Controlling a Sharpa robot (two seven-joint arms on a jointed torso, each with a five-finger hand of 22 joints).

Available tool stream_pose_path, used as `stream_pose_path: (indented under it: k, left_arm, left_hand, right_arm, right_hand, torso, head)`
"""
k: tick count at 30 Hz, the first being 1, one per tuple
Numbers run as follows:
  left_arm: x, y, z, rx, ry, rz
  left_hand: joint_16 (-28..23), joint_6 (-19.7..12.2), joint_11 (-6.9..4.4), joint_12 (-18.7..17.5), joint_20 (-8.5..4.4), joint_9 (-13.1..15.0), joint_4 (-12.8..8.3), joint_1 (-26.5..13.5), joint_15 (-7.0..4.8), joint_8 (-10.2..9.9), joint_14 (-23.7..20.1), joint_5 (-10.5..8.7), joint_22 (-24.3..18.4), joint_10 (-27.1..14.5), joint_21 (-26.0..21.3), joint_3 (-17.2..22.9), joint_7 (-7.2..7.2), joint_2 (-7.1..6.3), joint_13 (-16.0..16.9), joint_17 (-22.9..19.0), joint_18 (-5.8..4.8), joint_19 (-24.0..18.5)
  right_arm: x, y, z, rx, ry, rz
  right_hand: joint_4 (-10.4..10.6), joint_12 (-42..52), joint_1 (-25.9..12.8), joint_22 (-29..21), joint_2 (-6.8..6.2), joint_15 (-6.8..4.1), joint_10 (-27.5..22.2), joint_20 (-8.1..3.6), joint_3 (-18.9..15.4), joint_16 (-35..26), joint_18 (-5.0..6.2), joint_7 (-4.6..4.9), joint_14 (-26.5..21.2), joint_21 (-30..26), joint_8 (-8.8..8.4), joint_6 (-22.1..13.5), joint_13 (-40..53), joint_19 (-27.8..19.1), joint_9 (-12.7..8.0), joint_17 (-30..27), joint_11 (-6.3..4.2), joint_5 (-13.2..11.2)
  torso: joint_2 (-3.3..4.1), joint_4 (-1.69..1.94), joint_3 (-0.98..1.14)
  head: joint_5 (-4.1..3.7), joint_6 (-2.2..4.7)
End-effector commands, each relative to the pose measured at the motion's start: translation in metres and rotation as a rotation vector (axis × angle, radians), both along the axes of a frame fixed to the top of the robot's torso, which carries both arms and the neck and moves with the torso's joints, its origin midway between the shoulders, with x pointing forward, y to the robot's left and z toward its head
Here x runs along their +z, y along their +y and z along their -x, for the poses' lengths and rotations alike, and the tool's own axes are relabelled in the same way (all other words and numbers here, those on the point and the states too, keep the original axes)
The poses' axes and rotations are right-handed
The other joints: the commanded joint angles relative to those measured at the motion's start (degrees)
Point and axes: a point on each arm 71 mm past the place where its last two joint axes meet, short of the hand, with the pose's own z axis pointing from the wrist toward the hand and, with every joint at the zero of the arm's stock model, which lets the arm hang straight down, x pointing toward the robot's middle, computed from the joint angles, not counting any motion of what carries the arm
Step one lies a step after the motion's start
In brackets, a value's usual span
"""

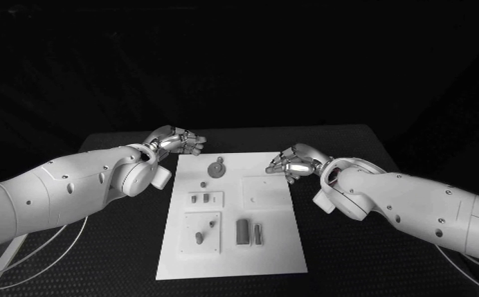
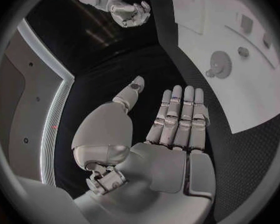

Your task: Assemble the parts on the task board

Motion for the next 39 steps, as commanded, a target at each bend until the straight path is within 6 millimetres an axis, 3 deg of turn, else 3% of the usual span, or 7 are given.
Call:
stream_pose_path:
  k: [1,19,24,25,26,27,39]
  left_arm:
    - [0.015,0.000,-0.007,0.048,-0.065,0.064]
    - [0.037,0.002,-0.037,0.136,-0.109,0.179]
    - [0.036,0.000,-0.039,0.145,-0.110,0.174]
    - [0.034,0.002,-0.038,0.139,-0.099,0.139]
    - [0.034,0.001,-0.037,0.140,-0.100,0.140]
    - [0.033,0.000,-0.037,0.142,-0.101,0.142]
    - [0.024,-0.044,-0.004,0.204,-0.141,0.218]
  left_hand:
    - [0.3,0.4,-0.08,0.2,0.15,-0.1,0.1,0.6,-0.01,0.3,0.5,0.14,-0.1,0.6,-0.3,0.5,-0.14,0.30,0.1,0.1,0.47,-0.2]
    - [-4.8,-2.7,-0.17,-0.7,1.31,-0.6,0.0,-0.3,1.27,-1.1,-4.3,-0.15,-2.8,-5.3,-1.0,0.0,-2.31,0.69,-2.5,-2.4,-0.82,-4.8]
    - [-5.0,-2.7,-0.08,-0.6,1.44,-0.5,0.1,-0.6,1.65,-1.0,-4.3,-0.14,-3.3,-5.4,-0.7,-0.1,-2.20,1.14,-2.6,-2.6,-0.91,-5.2]
    - [-25.5,-47.8,-8.89,-4.4,-3.68,-25.3,16.4,-55.3,-9.31,-17.0,-46.4,-3.50,-47.1,-22.4,-4.5,-22.8,-10.83,4.32,-6.5,-26.7,-1.18,-44.5]
    - [-25.5,-47.8,-8.89,-4.4,-3.68,-25.3,16.4,-55.3,-9.31,-17.0,-46.4,-3.50,-47.1,-62.7,-4.5,-22.8,-10.83,4.32,-6.5,-26.7,-1.18,-44.5]
    - [-25.5,-47.8,-8.89,-4.4,-3.68,-25.3,16.4,-55.3,-9.31,-17.0,-46.4,-3.50,-47.1,-62.7,-4.5,-22.8,-10.83,4.32,-6.5,-26.7,-1.18,-44.5]
    - [-25.5,-47.8,-8.89,-4.4,-3.68,-25.3,16.4,-55.3,-9.31,-17.0,-46.4,-3.50,-47.1,-62.7,-4.5,-22.8,-10.83,4.32,-6.5,-26.7,-1.18,-44.5]
  right_arm:
    - [0.014,-0.010,-0.020,-0.095,-0.008,-0.304]
    - [0.022,-0.071,-0.094,-0.288,-0.038,-0.513]
    - [0.023,-0.077,-0.095,-0.297,-0.042,-0.515]
    - [0.021,-0.079,-0.096,-0.333,-0.051,-0.458]
    - [0.021,-0.078,-0.095,-0.333,-0.052,-0.460]
    - [0.021,-0.078,-0.095,-0.335,-0.054,-0.463]
    - [0.025,-0.058,-0.067,-0.392,-0.094,-0.570]
  right_hand:
    - [-1.2,-4.2,0.3,-1.5,1.84,0.53,-2.4,1.42,-0.1,-4.9,-0.91,0.29,-3.1,-3.4,-0.02,-0.8,-2.5,-3.7,0.1,-2.2,0.57,0.3]
    - [-0.3,-47.7,-2.9,-13.2,4.39,13.59,-8.3,8.90,-1.6,-51.4,-7.18,0.81,-21.6,-27.3,-2.64,-10.5,-33.7,-28.4,-2.1,-24.3,6.62,0.2]
    - [-1.6,-52.0,-2.7,-13.9,5.69,13.77,-5.2,9.42,-4.9,-54.6,-7.58,1.20,-20.2,-29.6,-2.16,-11.0,-37.1,-30.1,-2.3,-26.2,6.88,0.2]
    - [13.7,-73.4,-47.2,-32.1,7.10,4.23,-51.2,-2.08,-36.6,-84.1,-14.35,-7.95,-58.6,-44.3,-14.68,-53.7,-46.0,-56.7,-33.7,-46.7,-1.52,-2.7]
    - [13.7,-73.4,-47.2,-33.5,7.10,4.23,-51.2,-2.08,-36.6,-84.1,-14.35,-7.95,-58.6,-44.3,-14.68,-53.7,-46.0,-56.7,-33.7,-46.7,-1.52,-2.7]
    - [13.7,-73.4,-47.2,-74.6,7.10,4.23,-51.2,-2.08,-36.6,-84.1,-14.35,-7.95,-58.6,-44.3,-14.68,-53.7,-46.0,-56.7,-33.7,-46.7,-1.52,-2.7]
    - [13.7,-73.4,-47.2,-74.6,7.10,4.23,-51.2,-2.08,-36.6,-84.1,-14.35,-7.95,-58.6,-44.3,-14.68,-53.7,-46.0,-56.7,-33.7,-46.7,-1.52,-2.7]
  torso:
    - [-1.11,-0.61,-0.64]
    - [-3.62,-1.12,-1.40]
    - [-3.65,-1.01,-1.22]
    - [-3.51,-1.09,-1.35]
    - [-3.53,-0.99,-1.32]
    - [-3.56,-0.87,-1.27]
    - [-4.43,3.36,0.32]
  head:
    - [0.52,2.86]
    - [3.10,10.26]
    - [3.54,11.78]
    - [3.13,10.54]
    - [3.02,10.47]
    - [2.88,10.37]
    - [-2.02,7.30]
